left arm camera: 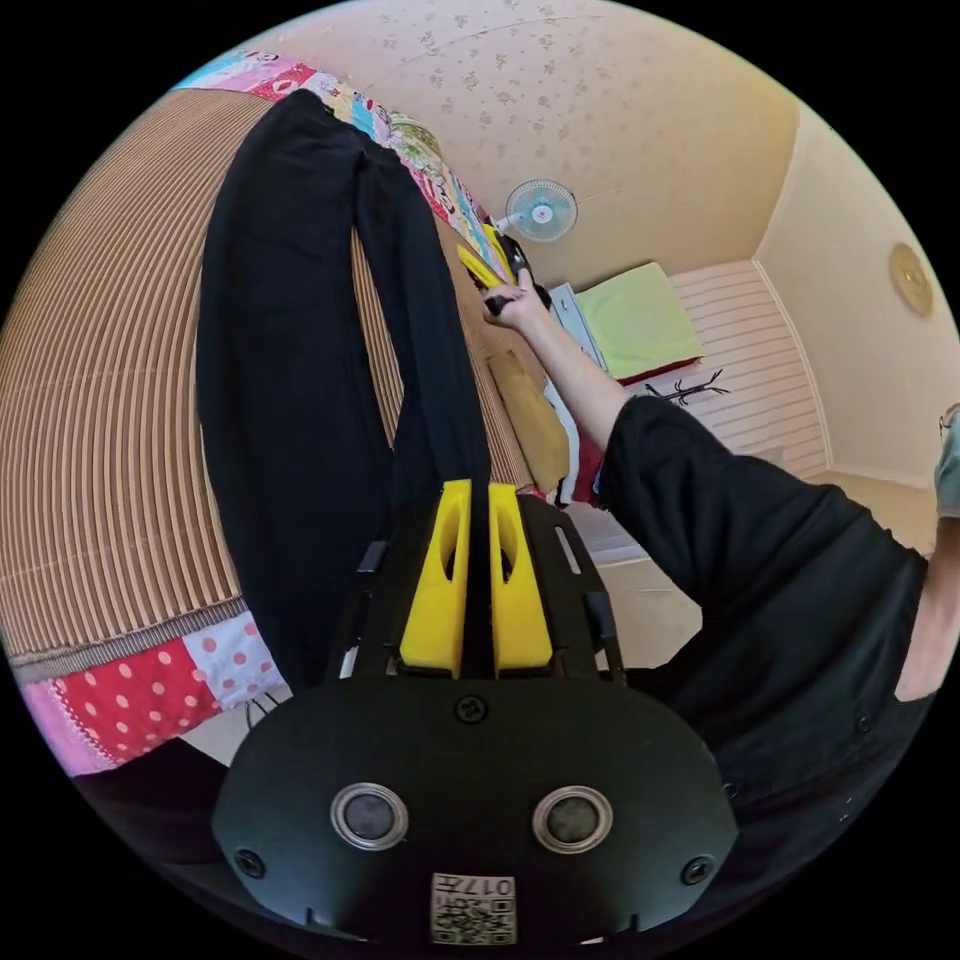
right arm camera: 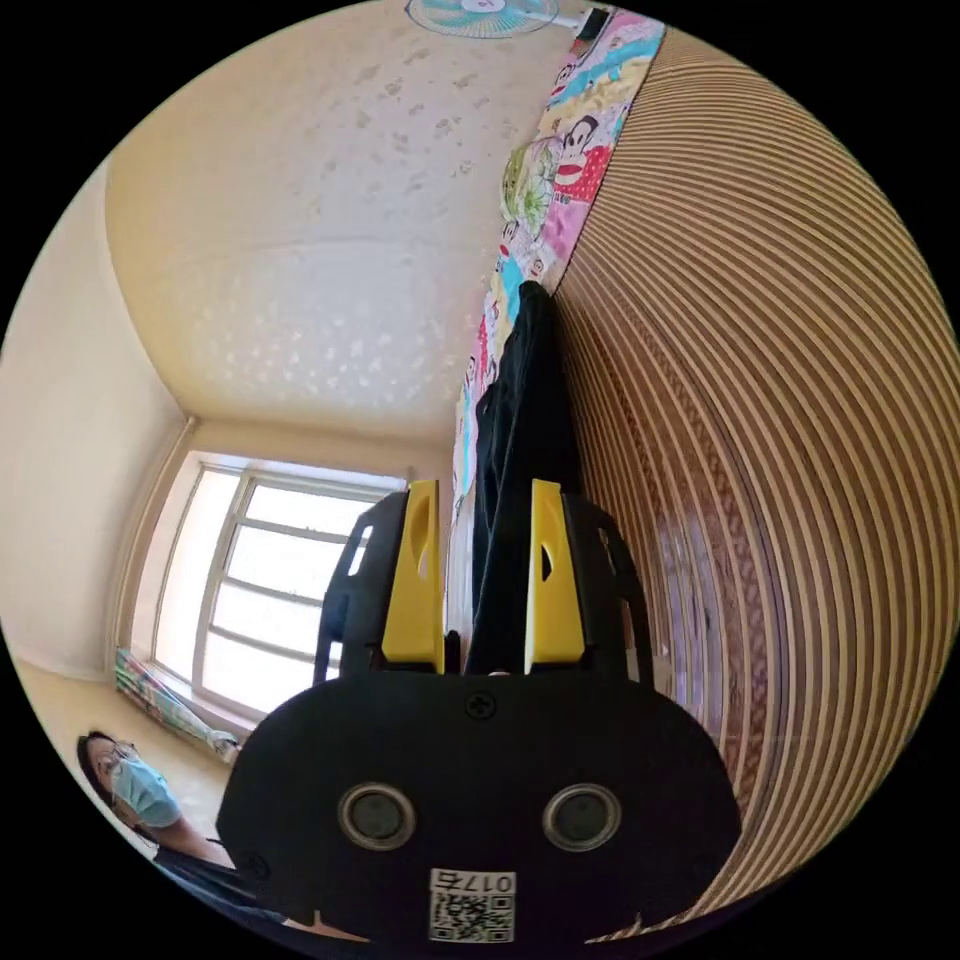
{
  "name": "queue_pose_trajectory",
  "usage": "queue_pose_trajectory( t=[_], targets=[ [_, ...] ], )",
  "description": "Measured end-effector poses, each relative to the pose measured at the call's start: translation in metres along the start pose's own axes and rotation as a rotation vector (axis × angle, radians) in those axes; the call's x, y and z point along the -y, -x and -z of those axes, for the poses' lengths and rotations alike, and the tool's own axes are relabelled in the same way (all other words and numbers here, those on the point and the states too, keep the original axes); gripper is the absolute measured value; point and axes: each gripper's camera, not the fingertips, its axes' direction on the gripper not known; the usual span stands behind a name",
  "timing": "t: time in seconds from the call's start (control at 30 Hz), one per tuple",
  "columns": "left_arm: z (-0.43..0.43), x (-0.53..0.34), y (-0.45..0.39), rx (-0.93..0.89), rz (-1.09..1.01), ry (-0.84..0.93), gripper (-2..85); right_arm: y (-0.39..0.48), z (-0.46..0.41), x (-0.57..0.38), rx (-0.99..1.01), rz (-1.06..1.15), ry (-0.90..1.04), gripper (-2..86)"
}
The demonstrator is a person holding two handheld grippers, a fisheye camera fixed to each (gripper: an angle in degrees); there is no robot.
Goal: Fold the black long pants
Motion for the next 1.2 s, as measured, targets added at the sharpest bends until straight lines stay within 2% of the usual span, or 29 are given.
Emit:
queue_pose_trajectory(
  t=[0.13, 0.23, 0.27, 0.3, 0.37, 0.4, 0.43, 0.5, 0.57, 0.7, 0.87, 1.03, 1.2],
  targets=[
    [-0.005, -0.008, 0.004, -0.009, -0.010, -0.013, 3.6, 0.003, -0.058, 0.038, -0.085, -0.009, 0.004, 13.5],
    [-0.004, -0.016, 0.013, -0.045, -0.008, -0.043, 3.6, 0.029, -0.112, 0.059, -0.321, 0.079, 0.118, 10.9],
    [-0.004, -0.018, 0.016, -0.056, -0.002, -0.053, 3.6, 0.049, -0.137, 0.061, -0.504, 0.171, 0.181, 8.7],
    [-0.003, -0.022, 0.022, -0.083, 0.010, -0.073, 3.6, 0.065, -0.153, 0.057, -0.604, 0.265, 0.212, 7.6],
    [0.000, -0.029, 0.030, -0.124, 0.017, -0.108, 3.6, 0.135, -0.240, 0.005, -1.162, 0.818, 0.311, 4.4],
    [0.001, -0.033, 0.033, -0.139, 0.003, -0.125, 3.5, 0.158, -0.277, -0.035, -1.341, 1.049, 0.259, 3.8],
    [0.003, -0.037, 0.035, -0.140, -0.011, -0.127, 3.3, 0.169, -0.290, -0.055, -1.361, 1.138, 0.213, 3.6],
    [0.006, -0.043, 0.035, -0.153, -0.031, -0.117, 3.2, 0.204, -0.314, -0.098, -1.254, 1.238, 0.112, 3.2],
    [0.013, -0.053, 0.035, -0.151, -0.023, -0.120, 3.2, 0.232, -0.342, -0.126, -1.050, 1.144, 0.126, 3.0],
    [0.049, -0.084, 0.039, -0.064, 0.039, -0.236, 3.0, 0.220, -0.385, -0.148, -0.890, 1.024, 0.147, 3.1],
    [0.069, -0.114, 0.056, 0.011, 0.136, -0.264, 3.2, 0.158, -0.417, -0.163, -0.651, 0.851, 0.450, 4.1],
    [0.062, -0.118, 0.085, 0.013, 0.225, -0.216, 3.7, 0.150, -0.347, -0.198, -0.519, 0.853, 0.414, 4.4],
    [0.056, -0.111, 0.084, 0.035, 0.202, -0.194, 3.9, 0.112, -0.221, -0.272, -0.606, 0.914, 0.430, 5.6]
  ],
)
